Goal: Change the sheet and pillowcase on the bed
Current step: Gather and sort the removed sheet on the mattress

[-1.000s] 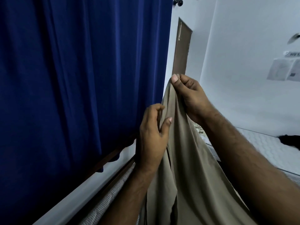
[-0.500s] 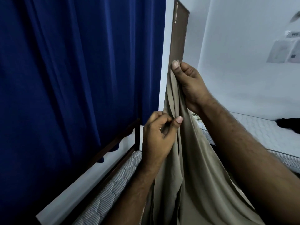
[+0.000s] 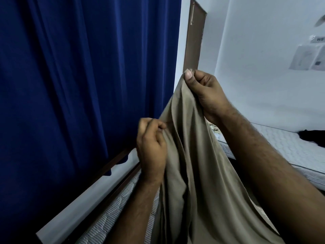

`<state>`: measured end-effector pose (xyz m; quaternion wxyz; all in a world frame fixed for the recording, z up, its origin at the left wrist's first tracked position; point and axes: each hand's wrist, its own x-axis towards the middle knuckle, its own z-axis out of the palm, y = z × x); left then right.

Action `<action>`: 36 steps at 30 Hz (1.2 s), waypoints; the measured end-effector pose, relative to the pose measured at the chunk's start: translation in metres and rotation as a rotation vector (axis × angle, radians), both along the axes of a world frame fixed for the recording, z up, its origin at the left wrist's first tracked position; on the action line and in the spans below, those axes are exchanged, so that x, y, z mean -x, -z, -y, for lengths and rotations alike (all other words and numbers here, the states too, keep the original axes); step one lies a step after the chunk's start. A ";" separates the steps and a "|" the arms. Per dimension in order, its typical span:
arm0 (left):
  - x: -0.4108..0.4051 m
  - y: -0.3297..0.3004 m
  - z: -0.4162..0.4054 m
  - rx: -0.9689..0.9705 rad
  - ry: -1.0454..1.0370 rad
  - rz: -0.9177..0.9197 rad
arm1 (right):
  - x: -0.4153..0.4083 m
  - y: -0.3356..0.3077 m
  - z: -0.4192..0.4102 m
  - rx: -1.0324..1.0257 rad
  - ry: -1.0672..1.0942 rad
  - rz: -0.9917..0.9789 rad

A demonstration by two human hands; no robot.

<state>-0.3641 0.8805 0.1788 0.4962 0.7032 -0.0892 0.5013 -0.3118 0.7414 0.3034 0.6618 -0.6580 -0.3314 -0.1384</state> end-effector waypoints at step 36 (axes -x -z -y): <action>0.000 0.029 -0.025 -0.217 -0.097 -0.549 | -0.024 0.010 0.002 0.029 0.797 0.212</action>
